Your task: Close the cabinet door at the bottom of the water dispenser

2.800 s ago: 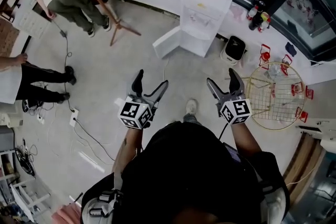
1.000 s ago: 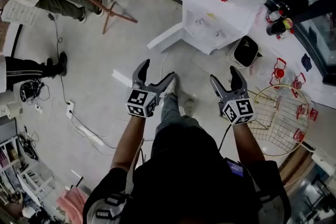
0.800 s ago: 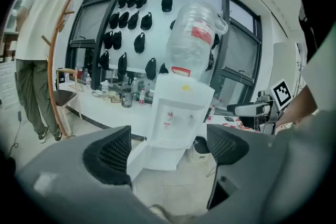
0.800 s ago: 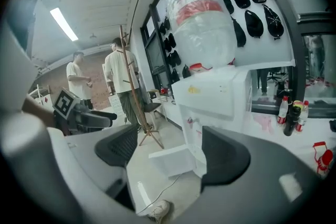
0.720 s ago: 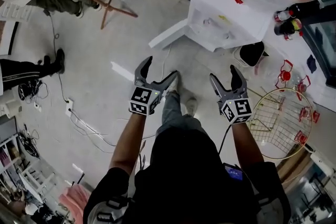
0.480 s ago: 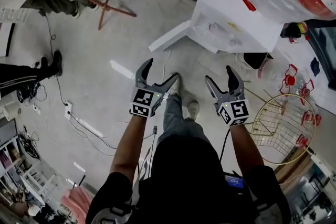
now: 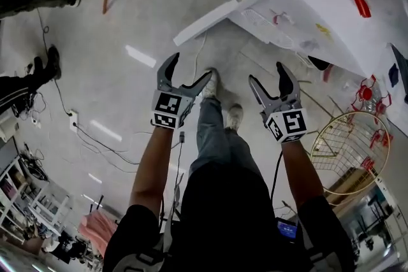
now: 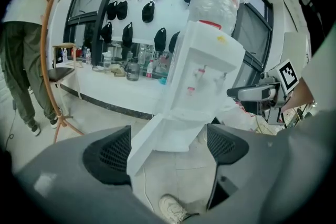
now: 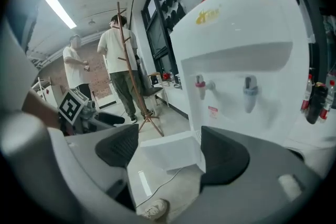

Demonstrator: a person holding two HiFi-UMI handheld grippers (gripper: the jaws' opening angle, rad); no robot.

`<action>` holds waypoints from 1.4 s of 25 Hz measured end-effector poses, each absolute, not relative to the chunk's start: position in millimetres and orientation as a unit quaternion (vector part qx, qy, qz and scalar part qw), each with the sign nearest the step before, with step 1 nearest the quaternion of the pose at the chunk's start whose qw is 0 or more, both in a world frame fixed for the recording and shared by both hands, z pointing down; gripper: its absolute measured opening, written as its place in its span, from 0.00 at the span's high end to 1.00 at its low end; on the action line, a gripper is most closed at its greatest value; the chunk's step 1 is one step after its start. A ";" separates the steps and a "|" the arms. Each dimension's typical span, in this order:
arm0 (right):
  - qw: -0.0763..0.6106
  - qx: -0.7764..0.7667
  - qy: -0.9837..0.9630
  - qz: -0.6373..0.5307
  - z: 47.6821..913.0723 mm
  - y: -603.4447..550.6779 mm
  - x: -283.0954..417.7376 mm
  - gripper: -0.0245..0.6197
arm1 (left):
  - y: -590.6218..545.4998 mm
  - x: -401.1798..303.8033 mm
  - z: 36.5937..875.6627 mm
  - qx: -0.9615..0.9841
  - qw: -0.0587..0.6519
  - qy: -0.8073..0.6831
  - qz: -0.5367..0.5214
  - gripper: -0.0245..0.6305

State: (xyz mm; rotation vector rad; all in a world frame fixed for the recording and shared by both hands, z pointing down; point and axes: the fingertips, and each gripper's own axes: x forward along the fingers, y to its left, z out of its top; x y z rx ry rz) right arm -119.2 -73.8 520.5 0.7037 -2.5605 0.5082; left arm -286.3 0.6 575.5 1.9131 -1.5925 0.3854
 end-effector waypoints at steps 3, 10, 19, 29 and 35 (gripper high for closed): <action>0.226 0.247 -0.922 0.196 547.6 -75.7 -128.5 0.39 | -0.7 -289.1 607.3 0.717 0.328 -0.595 0.153 0.28; 0.240 0.232 -0.918 0.215 591.1 -73.3 -156.6 0.39 | -2.4 -308.0 658.2 0.708 0.350 -0.590 0.166 0.28; 0.265 0.210 -0.909 0.246 635.3 -45.2 -180.0 0.39 | -8.8 -333.6 711.9 0.700 0.364 -0.585 0.185 0.28; 0.274 0.231 -0.901 0.243 652.3 -61.7 -180.9 0.41 | -13.1 -356.9 758.7 0.692 0.380 -0.577 0.210 0.27; 0.270 0.244 -0.895 0.257 656.5 -65.7 -184.0 0.41 | -13.4 -357.8 777.9 0.696 0.385 -0.560 0.232 0.27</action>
